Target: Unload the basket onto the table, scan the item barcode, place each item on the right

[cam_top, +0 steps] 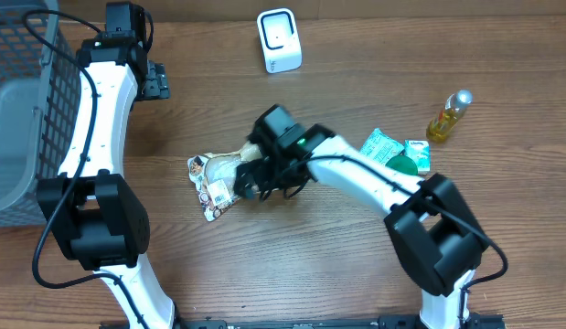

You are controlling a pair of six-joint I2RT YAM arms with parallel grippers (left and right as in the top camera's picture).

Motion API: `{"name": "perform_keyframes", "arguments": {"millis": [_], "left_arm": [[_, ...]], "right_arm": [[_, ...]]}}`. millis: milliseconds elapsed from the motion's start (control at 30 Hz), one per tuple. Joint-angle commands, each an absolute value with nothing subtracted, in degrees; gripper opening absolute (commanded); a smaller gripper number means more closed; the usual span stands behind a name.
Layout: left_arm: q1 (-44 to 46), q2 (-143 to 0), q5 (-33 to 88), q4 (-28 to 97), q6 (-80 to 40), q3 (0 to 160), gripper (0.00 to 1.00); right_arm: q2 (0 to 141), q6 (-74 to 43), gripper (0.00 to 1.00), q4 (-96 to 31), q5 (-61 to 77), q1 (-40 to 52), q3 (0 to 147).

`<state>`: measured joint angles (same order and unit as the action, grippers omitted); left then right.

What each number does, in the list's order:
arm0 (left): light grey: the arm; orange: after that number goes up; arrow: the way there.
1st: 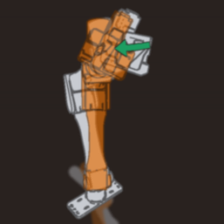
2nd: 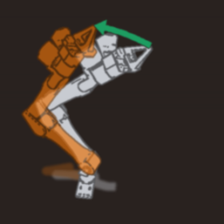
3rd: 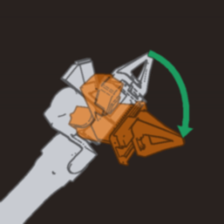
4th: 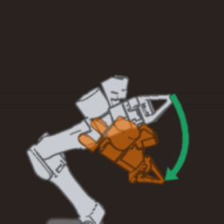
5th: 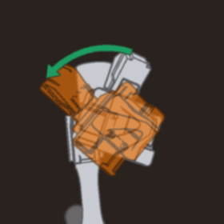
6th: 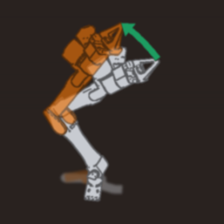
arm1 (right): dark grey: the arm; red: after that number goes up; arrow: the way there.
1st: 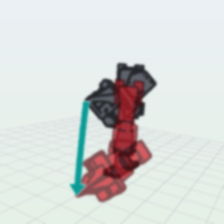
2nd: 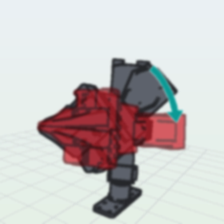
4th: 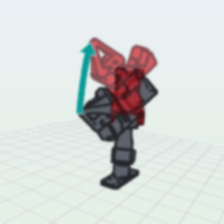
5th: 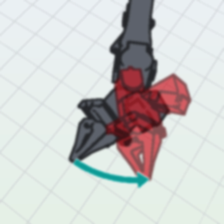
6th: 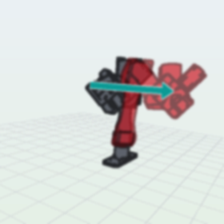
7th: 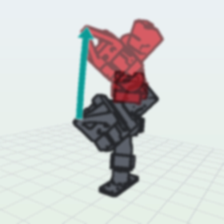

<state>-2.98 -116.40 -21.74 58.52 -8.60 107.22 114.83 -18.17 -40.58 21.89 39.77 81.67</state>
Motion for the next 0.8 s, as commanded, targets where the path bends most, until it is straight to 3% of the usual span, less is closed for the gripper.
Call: {"name": "perform_keyframes", "arguments": {"millis": [0, 167, 433, 467, 500, 567, 767], "left_arm": [[-2.57, -116.09, -22.44, 58.46, -9.17, 107.72, 1.0], [-2.55, -116.09, -18.37, 57.58, -9.43, 107.72, 0.99], [-2.55, -116.09, 8.21, 63.77, -9.41, 107.72, 1.0], [-2.55, -116.16, 12.82, 65.89, -9.43, 107.72, 0.73], [-2.52, -116.22, 15.14, 67.44, -9.41, 107.72, 0.57], [-2.48, -116.25, 18.02, 71.24, -9.43, 107.59, 0.07], [-0.19, -116.25, 17.85, 77.45, -11.14, 102.45, 0.04]], "right_arm": [[112.62, -17.91, 1.0, -41.34, 18.94, 35.55, 83.26], [112.62, -17.93, 1.0, -42.37, 18.9, 32.38, 83.22], [112.62, -17.93, 1.0, -44.1, 18.46, 28.53, 83.22], [112.62, -17.91, 1.0, -44.07, 18.46, 27.92, 83.22], [112.62, -17.91, 1.0, -43.97, 18.44, 27.75, 83.22], [112.62, -17.91, 1.0, -43.86, 18.44, 27.46, 83.22], [112.66, -17.87, 1.0, -44.66, 18.5, 26.3, 83.22]]}}
